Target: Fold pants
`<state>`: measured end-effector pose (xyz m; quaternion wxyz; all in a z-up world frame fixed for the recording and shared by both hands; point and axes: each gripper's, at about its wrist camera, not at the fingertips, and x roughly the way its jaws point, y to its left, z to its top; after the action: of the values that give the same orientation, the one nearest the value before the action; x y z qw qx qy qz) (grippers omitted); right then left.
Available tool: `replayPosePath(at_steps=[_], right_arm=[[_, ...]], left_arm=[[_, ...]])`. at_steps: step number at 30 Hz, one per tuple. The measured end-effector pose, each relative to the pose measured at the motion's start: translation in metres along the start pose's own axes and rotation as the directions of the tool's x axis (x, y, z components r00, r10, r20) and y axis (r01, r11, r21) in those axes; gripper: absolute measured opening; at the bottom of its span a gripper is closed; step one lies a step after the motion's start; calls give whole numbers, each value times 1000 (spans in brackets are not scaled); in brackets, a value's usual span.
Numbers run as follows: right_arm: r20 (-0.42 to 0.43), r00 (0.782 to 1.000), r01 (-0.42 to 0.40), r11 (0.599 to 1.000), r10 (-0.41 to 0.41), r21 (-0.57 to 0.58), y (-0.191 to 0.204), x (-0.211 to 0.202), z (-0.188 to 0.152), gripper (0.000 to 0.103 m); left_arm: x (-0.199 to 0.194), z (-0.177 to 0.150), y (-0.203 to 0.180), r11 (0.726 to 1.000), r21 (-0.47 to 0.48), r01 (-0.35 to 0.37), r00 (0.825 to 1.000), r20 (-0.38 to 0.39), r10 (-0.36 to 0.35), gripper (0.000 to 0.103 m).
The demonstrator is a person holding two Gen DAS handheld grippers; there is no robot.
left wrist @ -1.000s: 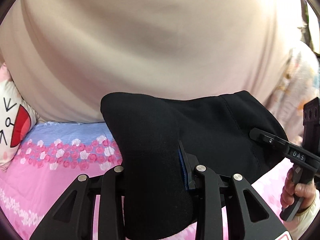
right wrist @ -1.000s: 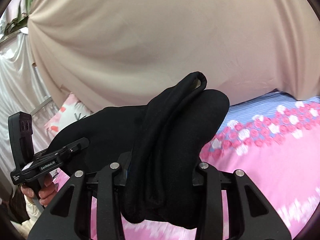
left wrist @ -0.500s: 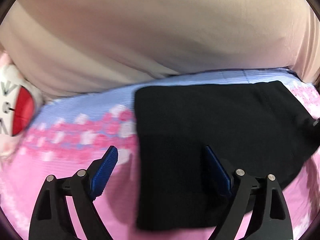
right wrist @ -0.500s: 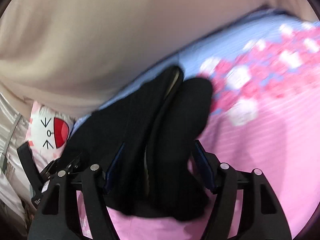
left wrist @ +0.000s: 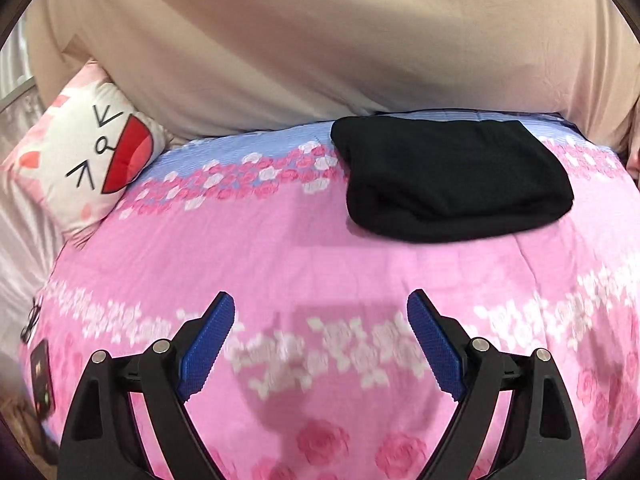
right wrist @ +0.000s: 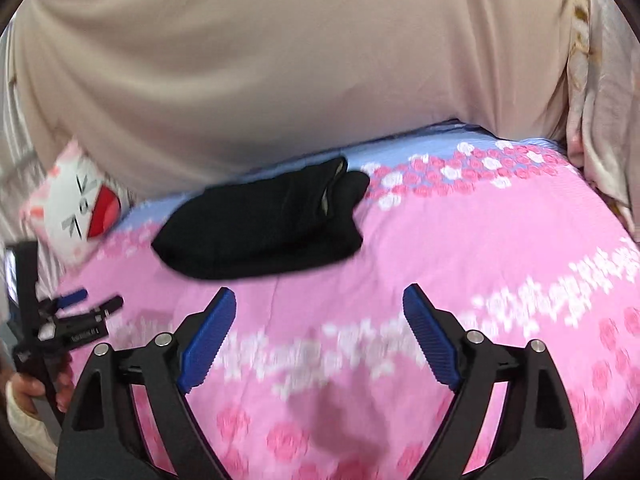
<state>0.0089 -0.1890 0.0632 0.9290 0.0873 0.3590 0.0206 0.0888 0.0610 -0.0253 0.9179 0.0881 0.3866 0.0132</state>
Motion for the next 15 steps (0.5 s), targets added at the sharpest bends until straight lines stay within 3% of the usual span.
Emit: replayPosePath(at_steps=[6, 10, 15], right_arm=[[6, 1000, -14, 999, 14, -45, 32, -5, -13, 86], [55, 998, -16, 999, 19, -49, 42, -11, -1, 86], [110, 994, 19, 997, -11, -71, 54, -15, 12, 87]], left_arm=[[-10, -8, -13, 999, -38, 7, 1000, 6, -7, 86], [-23, 2, -24, 999, -28, -23, 998, 59, 25, 86], [-35, 14, -31, 999, -37, 0, 996, 91, 4, 86]])
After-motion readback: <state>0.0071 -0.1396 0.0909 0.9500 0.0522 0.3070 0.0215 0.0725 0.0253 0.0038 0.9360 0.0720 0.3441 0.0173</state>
